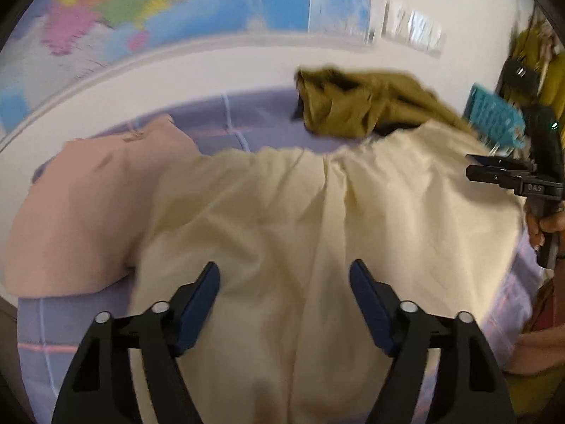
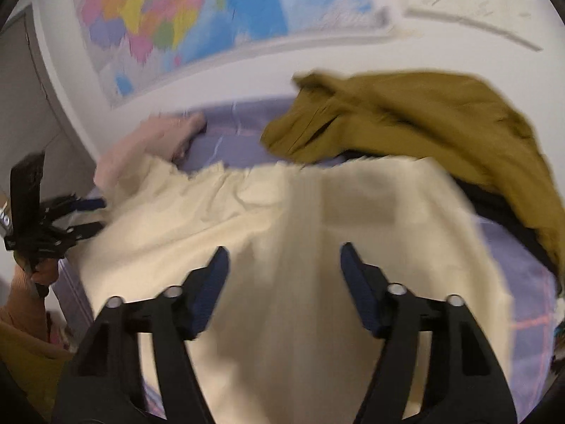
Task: Fold large clothes
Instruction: 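Lower the stretched hem onto the bed with both grippers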
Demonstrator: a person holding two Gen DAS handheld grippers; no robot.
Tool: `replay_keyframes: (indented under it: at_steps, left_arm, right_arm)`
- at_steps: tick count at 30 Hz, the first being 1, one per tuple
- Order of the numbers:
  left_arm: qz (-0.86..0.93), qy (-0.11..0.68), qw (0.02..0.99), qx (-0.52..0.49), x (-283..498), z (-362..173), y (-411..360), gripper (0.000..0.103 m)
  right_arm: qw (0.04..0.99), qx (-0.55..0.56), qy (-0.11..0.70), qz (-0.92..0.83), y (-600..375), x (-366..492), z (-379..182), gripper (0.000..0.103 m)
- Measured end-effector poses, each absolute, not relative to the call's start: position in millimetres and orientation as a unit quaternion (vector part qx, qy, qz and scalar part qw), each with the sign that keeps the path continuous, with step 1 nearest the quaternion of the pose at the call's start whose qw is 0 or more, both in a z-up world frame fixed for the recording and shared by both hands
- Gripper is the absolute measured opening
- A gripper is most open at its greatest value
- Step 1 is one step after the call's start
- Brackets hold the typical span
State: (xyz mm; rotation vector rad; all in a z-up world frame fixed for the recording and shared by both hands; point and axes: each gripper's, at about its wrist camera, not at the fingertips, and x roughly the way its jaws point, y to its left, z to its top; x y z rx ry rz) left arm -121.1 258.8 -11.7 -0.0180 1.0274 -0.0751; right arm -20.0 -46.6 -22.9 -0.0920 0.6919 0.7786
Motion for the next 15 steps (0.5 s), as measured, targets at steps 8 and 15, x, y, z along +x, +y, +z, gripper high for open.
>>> replay_keyframes:
  at_steps: [8, 15]
  left_arm:
    - [-0.027, 0.521, 0.853, -0.026, -67.5, -23.6, 262.4, 0.009]
    - [-0.027, 0.512, 0.856, -0.063, -41.1, -21.5, 278.3, 0.009]
  right_arm:
    - [0.874, -0.043, 0.327, 0.357, -31.0, 4.0, -24.6, 0.002]
    - [0.885, -0.013, 0.314, 0.342, -39.1, 15.5, -13.2, 0.003]
